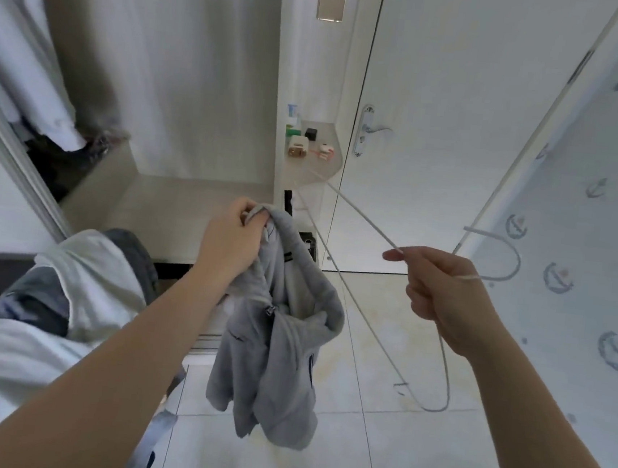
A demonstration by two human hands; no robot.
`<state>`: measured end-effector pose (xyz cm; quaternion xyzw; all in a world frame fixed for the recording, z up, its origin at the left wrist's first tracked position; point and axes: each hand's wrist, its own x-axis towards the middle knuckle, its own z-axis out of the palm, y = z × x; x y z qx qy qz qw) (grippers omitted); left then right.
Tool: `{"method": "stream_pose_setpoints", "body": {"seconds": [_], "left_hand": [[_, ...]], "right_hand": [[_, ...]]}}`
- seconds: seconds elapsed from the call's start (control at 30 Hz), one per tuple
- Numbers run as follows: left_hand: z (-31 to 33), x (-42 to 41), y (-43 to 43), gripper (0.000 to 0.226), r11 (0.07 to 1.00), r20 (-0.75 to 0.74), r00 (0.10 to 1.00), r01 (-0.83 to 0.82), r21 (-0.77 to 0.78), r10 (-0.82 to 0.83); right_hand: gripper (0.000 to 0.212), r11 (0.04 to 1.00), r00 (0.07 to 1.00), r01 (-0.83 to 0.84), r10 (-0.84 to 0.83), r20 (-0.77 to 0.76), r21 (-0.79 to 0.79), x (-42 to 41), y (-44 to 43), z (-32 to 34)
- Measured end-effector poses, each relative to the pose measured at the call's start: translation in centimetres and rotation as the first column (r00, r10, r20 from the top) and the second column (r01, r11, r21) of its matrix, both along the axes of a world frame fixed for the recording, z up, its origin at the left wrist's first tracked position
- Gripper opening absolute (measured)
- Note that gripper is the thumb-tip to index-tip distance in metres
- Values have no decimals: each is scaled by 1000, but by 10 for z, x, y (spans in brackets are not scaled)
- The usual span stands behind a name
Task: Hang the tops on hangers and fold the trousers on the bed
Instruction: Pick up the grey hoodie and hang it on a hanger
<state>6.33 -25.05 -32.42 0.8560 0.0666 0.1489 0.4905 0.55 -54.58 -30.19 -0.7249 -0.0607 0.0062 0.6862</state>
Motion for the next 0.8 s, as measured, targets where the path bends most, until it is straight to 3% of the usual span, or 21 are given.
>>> {"method": "stream_pose_setpoints", "body": {"seconds": [0.2,0.37,0.7,0.8], "left_hand": [[7,-9,1,20,998,-34,999,-2,61,4],[8,-16,5,18,991,-3,998,68,112,-68],[39,-51,-7,10,888,37,924,355,293,-381],[47,-61,-24,12,887,38,910,392,246,-412]], "right_hand": [[26,982,993,-117,120,14,-149,-37,-7,0],[26,924,985,-174,162,-62,-342,-46,0,1],[25,868,962,-272,246,-116,-416,-31,59,2],[31,898,974,-226,210,-85,-377,-28,88,-11]]}}
